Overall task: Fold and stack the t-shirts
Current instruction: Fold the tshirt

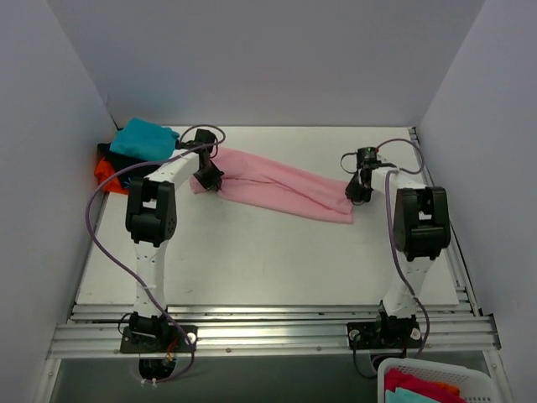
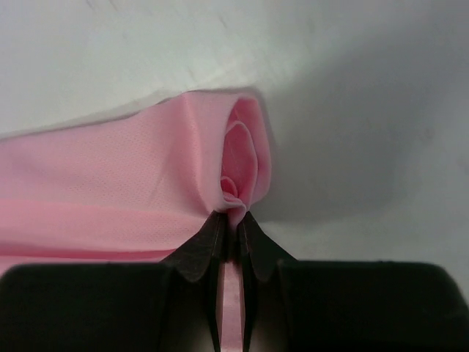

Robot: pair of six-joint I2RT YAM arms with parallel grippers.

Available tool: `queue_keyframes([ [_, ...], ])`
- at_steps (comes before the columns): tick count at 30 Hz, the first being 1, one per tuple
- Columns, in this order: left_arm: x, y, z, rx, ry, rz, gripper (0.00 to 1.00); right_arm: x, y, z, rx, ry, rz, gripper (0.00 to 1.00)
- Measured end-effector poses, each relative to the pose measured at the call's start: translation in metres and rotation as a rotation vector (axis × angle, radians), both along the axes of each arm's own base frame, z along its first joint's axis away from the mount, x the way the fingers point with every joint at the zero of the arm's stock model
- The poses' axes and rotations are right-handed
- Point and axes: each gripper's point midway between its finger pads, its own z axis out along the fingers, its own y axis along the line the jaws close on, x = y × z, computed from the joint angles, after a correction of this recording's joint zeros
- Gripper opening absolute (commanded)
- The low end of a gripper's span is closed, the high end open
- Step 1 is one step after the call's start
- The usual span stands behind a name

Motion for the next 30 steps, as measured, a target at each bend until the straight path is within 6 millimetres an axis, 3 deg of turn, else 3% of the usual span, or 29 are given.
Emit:
queue_keyframes([
  [3,0.038,-0.012,0.003,-0.014,-0.06,-0.047,0.02,-0.063,-0.003,-0.001,0.0,0.076,0.002,0.0],
  [6,0.076,-0.035,0.006,-0.048,-0.128,-0.129,0.02,-0.124,0.02,0.002,0.023,0.14,0.051,0.0],
  [9,0.101,-0.058,0.007,-0.072,-0.195,-0.212,0.02,-0.172,0.077,0.005,0.053,0.16,0.183,0.0],
  [14,0.107,-0.097,0.01,-0.163,-0.255,-0.338,0.02,-0.235,0.187,0.007,0.127,0.164,0.483,0.0],
  [19,0.103,-0.134,0.009,-0.29,-0.277,-0.431,0.05,-0.261,0.238,-0.002,0.141,0.183,0.603,0.0],
  [22,0.1,-0.146,0.011,-0.336,-0.287,-0.48,0.35,-0.268,0.259,0.001,0.161,0.166,0.638,0.0],
  [24,0.098,-0.149,0.012,-0.353,-0.294,-0.512,0.73,-0.274,0.267,0.001,0.162,0.166,0.655,0.0],
  [25,0.099,-0.152,0.016,-0.371,-0.307,-0.529,0.78,-0.276,0.271,0.0,0.159,0.165,0.662,0.0],
  [26,0.099,-0.155,0.023,-0.389,-0.322,-0.539,0.91,-0.278,0.274,0.001,0.157,0.163,0.667,0.0],
  [27,0.101,-0.155,0.028,-0.38,-0.339,-0.547,0.93,-0.28,0.276,0.001,0.154,0.163,0.67,0.0],
  [30,0.099,-0.15,0.033,-0.357,-0.342,-0.551,0.93,-0.284,0.273,0.001,0.129,0.171,0.653,0.53],
])
